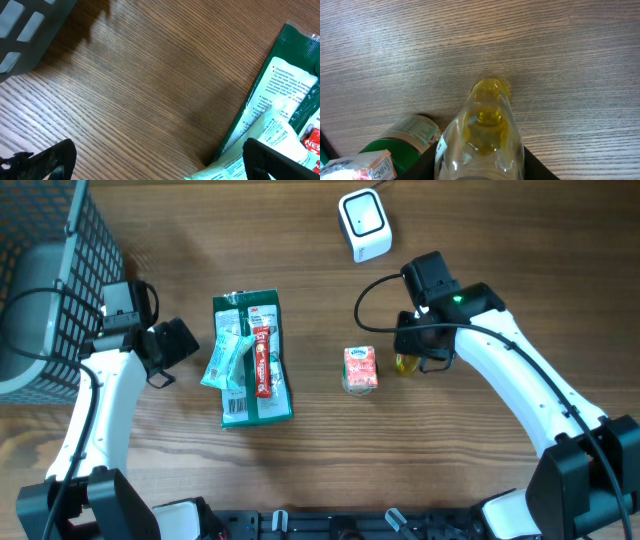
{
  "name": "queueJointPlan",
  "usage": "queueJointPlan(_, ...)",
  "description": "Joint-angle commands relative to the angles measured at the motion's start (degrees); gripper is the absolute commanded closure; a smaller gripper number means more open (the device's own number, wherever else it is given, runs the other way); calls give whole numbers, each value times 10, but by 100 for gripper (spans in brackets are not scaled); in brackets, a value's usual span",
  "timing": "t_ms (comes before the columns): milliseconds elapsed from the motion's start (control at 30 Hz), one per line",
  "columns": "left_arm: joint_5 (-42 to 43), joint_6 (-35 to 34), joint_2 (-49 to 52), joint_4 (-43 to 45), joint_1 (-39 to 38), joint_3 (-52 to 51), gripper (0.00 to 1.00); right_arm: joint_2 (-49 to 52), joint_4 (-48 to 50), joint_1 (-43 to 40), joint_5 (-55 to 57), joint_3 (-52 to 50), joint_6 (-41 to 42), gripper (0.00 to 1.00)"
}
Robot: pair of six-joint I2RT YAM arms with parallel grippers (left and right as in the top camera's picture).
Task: Scan the item barcode
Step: 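Lower the right gripper and grasp the oil bottle by its neck, then lift the oil bottle and swing it toward the white scanner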
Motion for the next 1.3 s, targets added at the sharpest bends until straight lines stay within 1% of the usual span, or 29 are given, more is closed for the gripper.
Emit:
queueJointPlan(0, 3, 1, -9, 1, 3, 9, 0, -2, 0, 0, -20, 2, -6, 66)
queueJointPlan(33, 3, 1, -9, 1, 3, 9, 0, -15, 1, -8, -47, 4, -25, 72)
queueJointPlan(100, 3, 1, -9, 1, 3, 9, 0, -38, -1, -24, -78, 4, -41, 89)
queueJointPlan(133, 3, 1, -9, 1, 3, 9, 0, -53, -2, -36, -102, 4, -50, 92)
queueJointPlan(300, 3, 1, -9, 1, 3, 9, 0, -131, -7, -117, -276, 4, -119, 92)
queueJointPlan(467, 3, 1, -9, 1, 3, 9, 0, -203, -24, -216, -559, 4, -251, 92)
queueJointPlan(600, 3, 1, -9, 1, 3, 9, 0, -211, -45, -236, -684, 4, -304, 96)
queueJointPlan(733, 3, 1, -9, 1, 3, 9, 0, -211, -49, -236, -743, 4, -304, 96)
queueJointPlan(900, 3, 1, -9, 1, 3, 9, 0, -211, -60, -236, -781, 4, -301, 96)
queueJointPlan(1267, 3, 1, -9, 1, 3, 9, 0, -211, -61, -236, -781, 4, -300, 96)
